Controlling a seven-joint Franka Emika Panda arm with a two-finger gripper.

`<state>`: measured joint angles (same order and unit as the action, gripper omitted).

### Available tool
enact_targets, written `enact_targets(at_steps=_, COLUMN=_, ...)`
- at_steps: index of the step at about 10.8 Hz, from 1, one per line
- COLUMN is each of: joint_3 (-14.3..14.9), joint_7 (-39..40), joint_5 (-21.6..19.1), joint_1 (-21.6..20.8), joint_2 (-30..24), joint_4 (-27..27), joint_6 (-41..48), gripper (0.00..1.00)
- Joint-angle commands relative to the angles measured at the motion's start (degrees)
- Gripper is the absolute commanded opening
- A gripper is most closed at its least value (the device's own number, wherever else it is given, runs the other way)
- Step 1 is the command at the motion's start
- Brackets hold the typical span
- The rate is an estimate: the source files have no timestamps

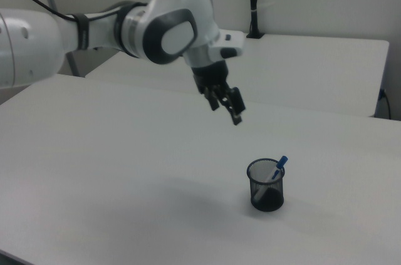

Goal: Remove the marker
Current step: 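Move the gripper toward the black mesh pen cup above the marker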

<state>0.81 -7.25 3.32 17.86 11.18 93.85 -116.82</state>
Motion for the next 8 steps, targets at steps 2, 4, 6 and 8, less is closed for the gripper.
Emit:
enact_targets(at_steps=2, joint_3=-0.11, joint_7=4.25, joint_5=-0.34, joint_1=4.54, joint_2=3.84, joint_4=0.63, joint_6=-10.6, gripper=0.79)
enact_targets(at_steps=4, joint_3=-0.11, joint_7=6.45, joint_5=-0.34, joint_1=6.65, joint_2=6.56, joint_4=0.54, joint_6=-14.65, gripper=0.7)
enact_targets(at_steps=6, joint_3=-0.11, joint_7=8.12, joint_5=0.1, joint_1=7.62, joint_2=8.5, joint_4=0.45, joint_6=-16.77, gripper=0.7)
enact_targets(at_steps=8, joint_3=-0.02, joint_7=8.3, joint_5=0.54, joint_1=8.15, joint_2=9.82, joint_4=0.45, joint_6=-18.18, gripper=0.7)
